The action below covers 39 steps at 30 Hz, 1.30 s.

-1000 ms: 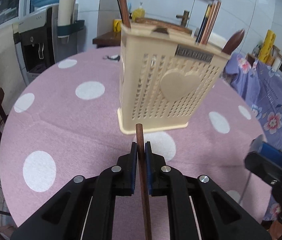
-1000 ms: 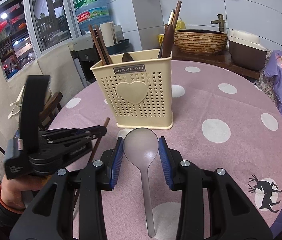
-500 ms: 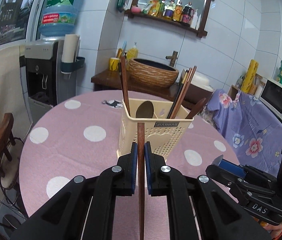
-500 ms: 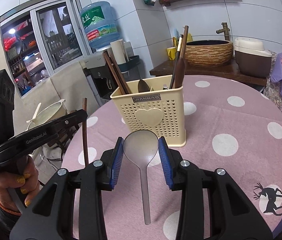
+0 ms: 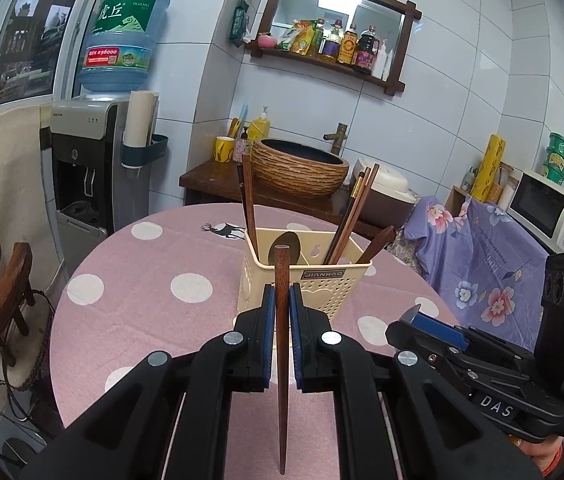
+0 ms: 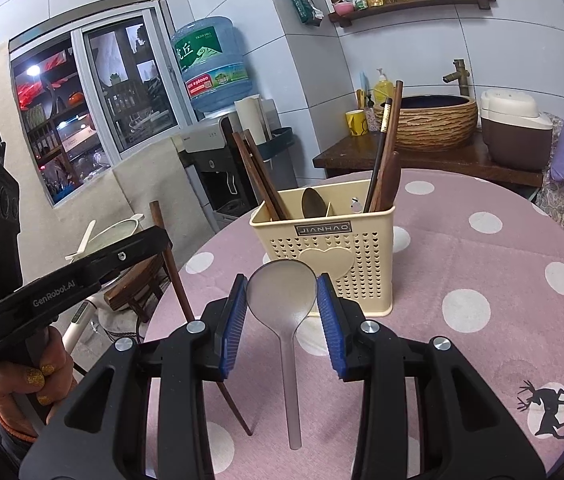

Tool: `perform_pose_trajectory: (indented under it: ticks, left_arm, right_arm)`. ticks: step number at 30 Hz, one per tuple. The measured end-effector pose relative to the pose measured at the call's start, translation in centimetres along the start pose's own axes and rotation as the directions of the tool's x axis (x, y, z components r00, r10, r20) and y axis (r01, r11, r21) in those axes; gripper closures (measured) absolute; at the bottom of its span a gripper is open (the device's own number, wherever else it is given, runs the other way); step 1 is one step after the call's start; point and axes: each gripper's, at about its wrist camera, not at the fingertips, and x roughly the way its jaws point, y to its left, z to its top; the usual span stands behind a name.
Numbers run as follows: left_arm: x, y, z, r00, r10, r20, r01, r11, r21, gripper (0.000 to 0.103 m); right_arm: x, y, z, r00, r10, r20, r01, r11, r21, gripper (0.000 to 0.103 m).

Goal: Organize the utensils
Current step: 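Lift the clear spoon and chopstick and carry them over the holder, then lower both utensils into the holder and open both grippers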

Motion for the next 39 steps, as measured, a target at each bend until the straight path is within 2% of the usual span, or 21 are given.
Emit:
perform_pose_trajectory:
  ticks: [16, 22, 25, 31, 35, 39]
  left_arm:
    - [-0.9, -0.2, 1.2, 0.999, -0.029, 0.033, 0.029, 1.0, 0.009, 0.095]
    - [-1.6, -0.7, 2.9, 0.997, -0.044, 0.058, 0.042, 0.999, 0.032, 0.095]
    - [-1.9, -1.0, 4.8, 0.995, -0.063, 0.075, 0.06, 0.998, 0.035, 0.095]
    - [-3.1, -2.4, 11.0, 0.984, -0.063, 0.17, 0.054, 0.997, 0.055, 0.095]
    - [-2.8, -2.7, 14.6, 0.971, -0.015, 0.24, 0.006, 0.999, 0.039, 0.095]
    - [0.0, -2.8, 15.6, 0.972, 0.028, 0.234, -0.035, 0.999, 0.027, 0.095]
  right_arm:
    - [0.7, 0.1, 0.7, 1.0, -0.024, 0.012, 0.025, 0.999, -0.025, 0.067]
    - [0.8, 0.6, 2.0, 0.999, -0.035, 0.037, 0.037, 0.998, -0.052, 0.067]
    - [0.5, 0.9, 3.6, 0.997, -0.034, 0.07, 0.039, 0.997, -0.071, 0.067]
    - [-0.1, 1.7, 9.9, 0.979, -0.04, 0.202, 0.059, 0.994, -0.092, 0.067]
    - [0.9, 1.9, 14.0, 0.954, -0.086, 0.288, 0.117, 0.989, -0.092, 0.067]
    - [3.9, 1.3, 15.3, 0.945, -0.154, 0.29, 0.182, 0.981, -0.072, 0.067]
